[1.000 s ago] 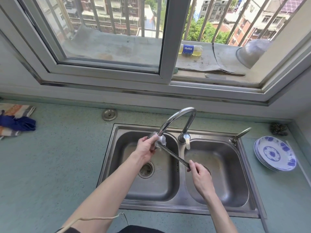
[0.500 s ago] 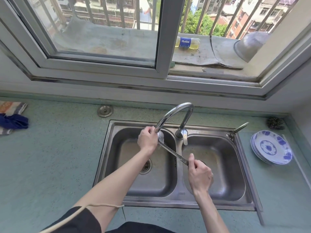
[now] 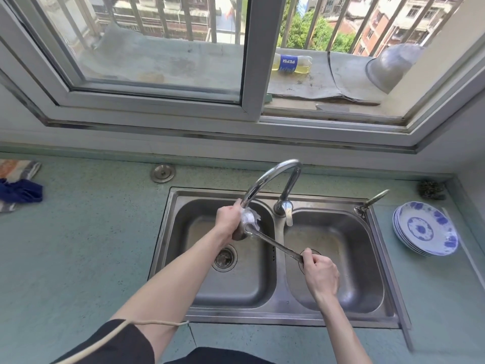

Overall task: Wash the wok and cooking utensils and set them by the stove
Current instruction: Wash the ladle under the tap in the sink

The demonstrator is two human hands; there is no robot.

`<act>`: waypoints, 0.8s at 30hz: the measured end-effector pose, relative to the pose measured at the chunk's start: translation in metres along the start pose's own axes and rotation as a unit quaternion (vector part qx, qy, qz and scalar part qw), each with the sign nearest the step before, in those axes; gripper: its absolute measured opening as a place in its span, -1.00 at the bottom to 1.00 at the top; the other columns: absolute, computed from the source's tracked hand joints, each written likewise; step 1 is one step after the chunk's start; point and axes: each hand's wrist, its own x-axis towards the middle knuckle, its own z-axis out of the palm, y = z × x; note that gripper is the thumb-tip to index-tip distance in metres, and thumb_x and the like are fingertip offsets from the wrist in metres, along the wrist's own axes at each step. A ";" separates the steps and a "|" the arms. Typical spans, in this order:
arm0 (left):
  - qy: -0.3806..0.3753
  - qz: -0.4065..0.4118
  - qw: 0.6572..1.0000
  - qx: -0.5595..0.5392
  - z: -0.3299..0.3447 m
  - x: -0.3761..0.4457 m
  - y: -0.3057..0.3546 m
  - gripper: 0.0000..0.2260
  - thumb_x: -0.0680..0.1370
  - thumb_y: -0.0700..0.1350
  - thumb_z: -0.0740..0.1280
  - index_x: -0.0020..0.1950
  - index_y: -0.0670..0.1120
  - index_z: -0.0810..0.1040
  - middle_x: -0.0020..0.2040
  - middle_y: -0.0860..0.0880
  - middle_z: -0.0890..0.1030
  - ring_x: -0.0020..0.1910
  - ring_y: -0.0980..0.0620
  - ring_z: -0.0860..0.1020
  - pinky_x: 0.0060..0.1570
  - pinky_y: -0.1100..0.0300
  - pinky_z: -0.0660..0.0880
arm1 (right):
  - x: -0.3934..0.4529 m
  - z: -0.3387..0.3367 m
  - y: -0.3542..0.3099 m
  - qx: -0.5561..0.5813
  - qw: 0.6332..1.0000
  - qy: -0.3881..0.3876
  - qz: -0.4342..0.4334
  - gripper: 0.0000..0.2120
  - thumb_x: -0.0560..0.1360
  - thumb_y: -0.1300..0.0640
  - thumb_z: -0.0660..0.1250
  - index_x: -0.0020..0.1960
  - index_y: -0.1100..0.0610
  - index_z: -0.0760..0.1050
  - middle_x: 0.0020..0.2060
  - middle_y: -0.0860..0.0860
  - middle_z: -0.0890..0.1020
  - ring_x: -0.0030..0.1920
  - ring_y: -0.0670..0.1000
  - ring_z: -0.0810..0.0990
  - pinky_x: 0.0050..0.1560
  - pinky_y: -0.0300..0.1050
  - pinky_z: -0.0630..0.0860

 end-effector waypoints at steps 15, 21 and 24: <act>-0.035 -0.119 0.976 -0.177 0.000 -0.008 -0.010 -0.67 0.63 -0.01 0.33 0.12 -0.30 0.60 -0.23 -0.24 0.63 -0.61 -0.04 0.51 -0.60 0.18 0.46 | 0.013 0.006 0.005 -0.016 1.000 0.025 -0.007 -0.44 0.68 -0.08 0.14 -0.45 0.10 0.35 -0.41 0.12 0.54 -0.26 0.21 0.53 -0.23 -0.03 0.37; 0.049 -0.059 0.986 -0.149 -0.005 -0.009 -0.006 -0.65 0.57 0.00 0.35 -0.07 -0.32 0.65 -0.40 -0.14 0.55 -0.61 0.00 0.40 -0.49 0.18 0.47 | 0.008 0.011 -0.008 -0.038 0.997 0.051 -0.045 -0.45 0.68 -0.08 0.12 -0.45 0.06 0.38 -0.40 0.11 0.60 -0.30 0.19 0.56 -0.25 -0.04 0.43; -0.036 -0.012 0.994 -0.098 -0.005 -0.018 0.000 -0.70 0.49 -0.01 0.53 -0.27 -0.16 0.54 -0.49 -0.06 0.45 -0.61 0.07 0.34 -0.55 0.29 0.41 | 0.013 0.008 -0.010 -0.035 0.997 0.055 -0.028 -0.46 0.68 -0.08 0.12 -0.37 0.13 0.53 -0.36 0.13 0.63 -0.28 0.19 0.53 -0.24 -0.05 0.40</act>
